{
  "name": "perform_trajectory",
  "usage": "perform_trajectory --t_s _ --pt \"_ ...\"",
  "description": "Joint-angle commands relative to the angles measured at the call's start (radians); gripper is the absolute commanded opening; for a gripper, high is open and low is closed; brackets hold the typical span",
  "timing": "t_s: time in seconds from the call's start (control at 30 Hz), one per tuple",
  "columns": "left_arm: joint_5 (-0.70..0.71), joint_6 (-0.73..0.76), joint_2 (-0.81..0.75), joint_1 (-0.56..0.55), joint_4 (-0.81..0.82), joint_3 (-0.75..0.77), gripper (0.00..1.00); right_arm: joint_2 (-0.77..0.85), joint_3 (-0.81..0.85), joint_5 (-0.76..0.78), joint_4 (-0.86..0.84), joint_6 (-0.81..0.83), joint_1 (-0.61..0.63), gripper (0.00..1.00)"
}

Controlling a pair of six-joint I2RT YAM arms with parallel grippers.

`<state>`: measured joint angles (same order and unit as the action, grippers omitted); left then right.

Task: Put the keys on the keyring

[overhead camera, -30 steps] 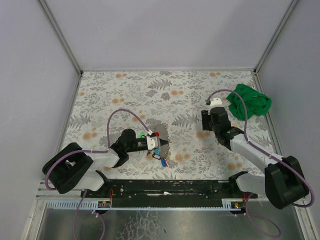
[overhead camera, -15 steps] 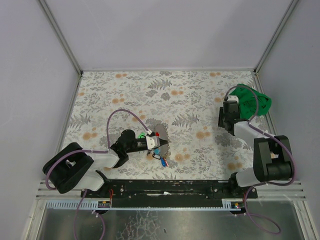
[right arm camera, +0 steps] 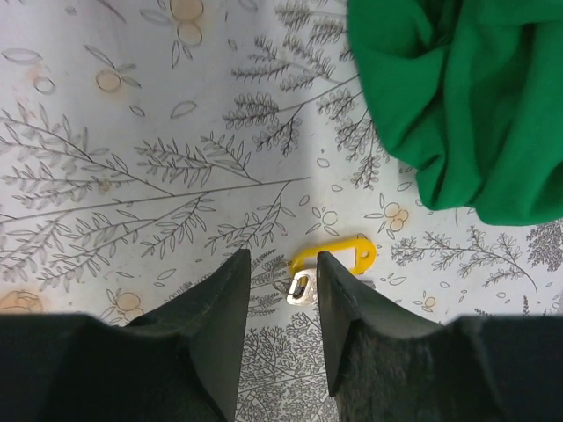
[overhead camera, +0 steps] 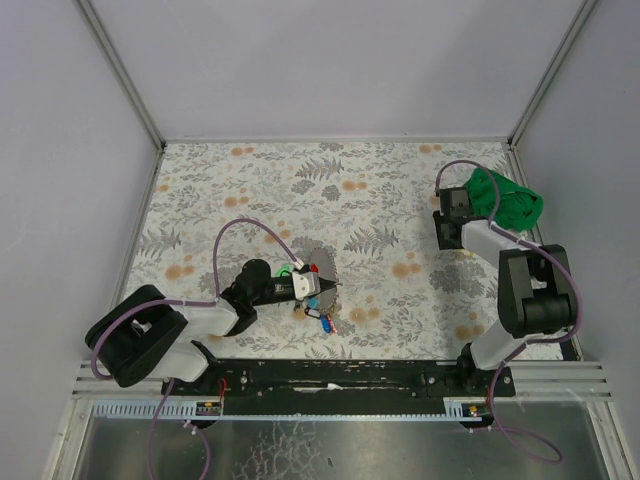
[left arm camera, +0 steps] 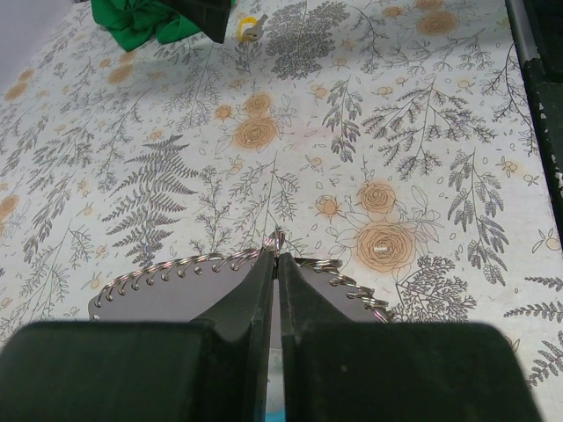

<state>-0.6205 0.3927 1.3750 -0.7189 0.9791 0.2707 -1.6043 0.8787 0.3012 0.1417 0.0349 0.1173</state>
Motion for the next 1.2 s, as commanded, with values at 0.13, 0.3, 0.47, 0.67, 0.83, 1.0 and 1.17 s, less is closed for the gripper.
perform_trajectory --t_s 0.13,0.3,0.47,0.67,0.83,1.0,1.17 --pt "0.011 0.016 -0.013 -0.006 0.042 0.005 0.00 -0.115 0.099 0.088 0.149 0.065 0.023 0.42" --pt "0.009 0.015 -0.015 -0.007 0.042 0.007 0.00 -0.144 0.108 0.102 0.161 0.064 0.024 0.41" --pt "0.010 0.014 -0.016 -0.008 0.039 0.007 0.00 -0.154 0.117 0.114 0.196 0.039 0.023 0.37" --pt "0.010 0.015 -0.014 -0.007 0.034 0.010 0.00 -0.124 0.100 0.064 0.190 -0.022 0.017 0.39" --pt "0.008 0.014 -0.008 -0.007 0.034 0.013 0.00 -0.111 0.088 -0.015 0.193 -0.129 -0.031 0.43" --pt "0.003 0.008 -0.004 -0.007 0.035 0.015 0.00 -0.116 0.083 -0.124 0.205 -0.194 -0.067 0.42" --pt "0.002 0.007 -0.002 -0.007 0.035 0.015 0.00 -0.148 0.072 -0.222 0.213 -0.229 -0.074 0.37"
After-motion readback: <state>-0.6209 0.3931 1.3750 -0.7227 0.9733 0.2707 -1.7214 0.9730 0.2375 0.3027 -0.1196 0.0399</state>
